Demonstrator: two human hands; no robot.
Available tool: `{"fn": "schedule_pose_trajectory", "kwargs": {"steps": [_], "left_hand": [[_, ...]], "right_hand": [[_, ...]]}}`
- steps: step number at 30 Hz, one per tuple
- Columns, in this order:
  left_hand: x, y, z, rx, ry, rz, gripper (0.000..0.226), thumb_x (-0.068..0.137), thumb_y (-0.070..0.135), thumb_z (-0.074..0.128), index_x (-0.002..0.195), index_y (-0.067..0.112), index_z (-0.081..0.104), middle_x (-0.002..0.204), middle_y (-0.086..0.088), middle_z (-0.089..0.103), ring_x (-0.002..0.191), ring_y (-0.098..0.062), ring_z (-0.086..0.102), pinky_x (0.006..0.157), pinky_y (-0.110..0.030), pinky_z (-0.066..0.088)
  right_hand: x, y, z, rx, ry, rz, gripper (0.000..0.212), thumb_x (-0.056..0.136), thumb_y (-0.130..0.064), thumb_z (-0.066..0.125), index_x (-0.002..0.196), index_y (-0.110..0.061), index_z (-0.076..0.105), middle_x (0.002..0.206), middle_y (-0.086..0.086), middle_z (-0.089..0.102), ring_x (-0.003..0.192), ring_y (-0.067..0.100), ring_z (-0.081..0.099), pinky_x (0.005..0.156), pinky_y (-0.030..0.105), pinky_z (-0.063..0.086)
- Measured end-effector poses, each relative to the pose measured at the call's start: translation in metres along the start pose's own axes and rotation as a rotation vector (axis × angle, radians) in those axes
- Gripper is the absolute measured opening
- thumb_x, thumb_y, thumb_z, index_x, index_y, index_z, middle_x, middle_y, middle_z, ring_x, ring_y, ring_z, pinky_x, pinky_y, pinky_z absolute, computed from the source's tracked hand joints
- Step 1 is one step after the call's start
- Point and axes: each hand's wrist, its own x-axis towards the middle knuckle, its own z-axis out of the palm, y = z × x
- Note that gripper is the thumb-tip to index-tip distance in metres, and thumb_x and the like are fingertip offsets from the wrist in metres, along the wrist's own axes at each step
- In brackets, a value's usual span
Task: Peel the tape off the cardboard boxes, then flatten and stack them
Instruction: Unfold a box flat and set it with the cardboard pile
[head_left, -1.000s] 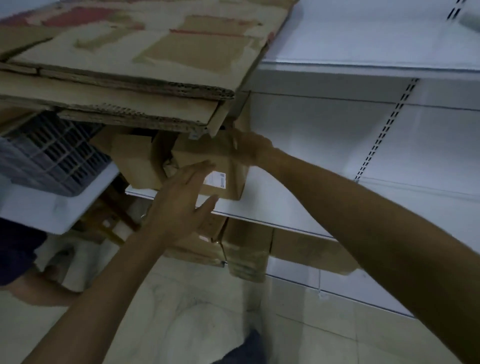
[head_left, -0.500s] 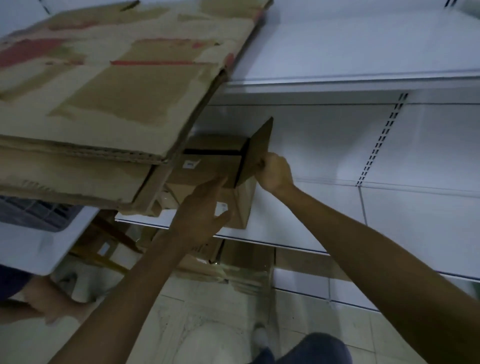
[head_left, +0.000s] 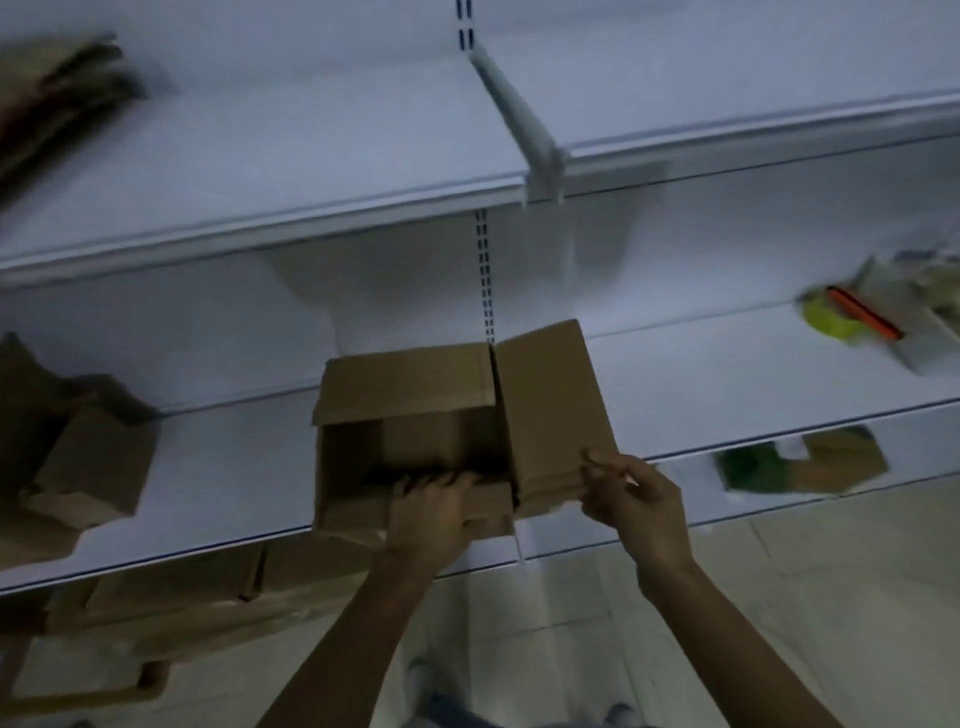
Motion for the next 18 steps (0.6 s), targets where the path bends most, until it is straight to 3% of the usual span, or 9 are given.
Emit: {"fn": "schedule_pose_trajectory", "kwargs": {"steps": [4, 6, 8, 10, 11, 15, 18], "left_hand": [[-0.003, 0.055, -0.021, -0.099, 0.092, 0.018, 0.037, 0.089, 0.041, 0.052, 0.123, 0.027, 0.053, 0.112, -0.001, 0.066, 0.097, -0.025, 0.062, 0.078, -0.032, 0.046], [-0.003, 0.081, -0.042, -0.315, 0.166, -0.033, 0.053, 0.086, 0.056, 0.047, 0.123, 0.02, 0.056, 0.104, -0.004, 0.067, 0.091, -0.026, 0.063, 0.079, -0.036, 0.049], [-0.004, 0.109, -0.07, -0.723, 0.243, -0.131, 0.064, 0.082, 0.068, 0.049, 0.115, 0.014, 0.06, 0.098, 0.006, 0.066, 0.087, -0.013, 0.061, 0.087, -0.039, 0.048], [-0.007, 0.138, -0.098, -1.064, 0.337, -0.187, 0.021, 0.088, 0.04, 0.063, 0.097, 0.022, 0.06, 0.086, 0.021, 0.065, 0.077, 0.003, 0.061, 0.086, -0.038, 0.051], [-0.011, 0.152, -0.116, -1.132, 0.371, -0.212, 0.015, 0.083, 0.036, 0.068, 0.091, 0.027, 0.058, 0.083, 0.021, 0.066, 0.075, 0.002, 0.063, 0.081, -0.033, 0.053], [-0.035, 0.197, -0.179, -1.379, 0.439, -0.137, 0.032, 0.067, 0.045, 0.07, 0.093, 0.027, 0.066, 0.086, 0.011, 0.074, 0.08, -0.004, 0.07, 0.067, -0.019, 0.056], [-0.045, 0.211, -0.222, -1.499, 0.478, -0.044, 0.027, 0.067, 0.045, 0.076, 0.085, 0.025, 0.07, 0.08, 0.009, 0.074, 0.074, -0.009, 0.071, 0.059, -0.022, 0.057]], "right_hand": [[-0.005, -0.015, -0.045, -0.033, -0.033, -0.11, 0.038, 0.095, -0.011, 0.057, 0.132, -0.022, 0.053, 0.107, 0.001, 0.07, 0.094, 0.016, 0.068, 0.077, 0.027, 0.057], [-0.01, -0.023, -0.07, -0.091, -0.02, -0.165, 0.051, 0.093, -0.02, 0.059, 0.14, -0.026, 0.041, 0.108, 0.0, 0.069, 0.099, 0.006, 0.065, 0.084, 0.02, 0.052], [-0.014, -0.032, -0.094, -0.178, 0.007, -0.214, 0.056, 0.086, -0.033, 0.061, 0.137, -0.026, 0.041, 0.116, -0.01, 0.061, 0.103, -0.01, 0.057, 0.082, 0.006, 0.045], [-0.019, -0.044, -0.115, -0.27, 0.077, -0.281, 0.062, 0.079, -0.046, 0.065, 0.134, -0.03, 0.04, 0.122, -0.028, 0.045, 0.107, -0.024, 0.044, 0.084, -0.002, 0.036], [-0.021, -0.051, -0.124, -0.297, 0.127, -0.326, 0.068, 0.078, -0.05, 0.07, 0.134, -0.034, 0.036, 0.123, -0.035, 0.038, 0.11, -0.027, 0.037, 0.085, -0.004, 0.032], [-0.044, -0.101, -0.152, -0.291, 0.265, -0.527, 0.088, 0.072, -0.049, 0.071, 0.141, -0.052, 0.015, 0.131, -0.052, 0.019, 0.122, -0.028, 0.024, 0.093, -0.003, 0.028], [-0.07, -0.148, -0.166, -0.319, 0.367, -0.77, 0.094, 0.073, -0.049, 0.071, 0.148, -0.042, 0.014, 0.138, -0.048, 0.017, 0.132, -0.017, 0.024, 0.104, 0.009, 0.029]]}}
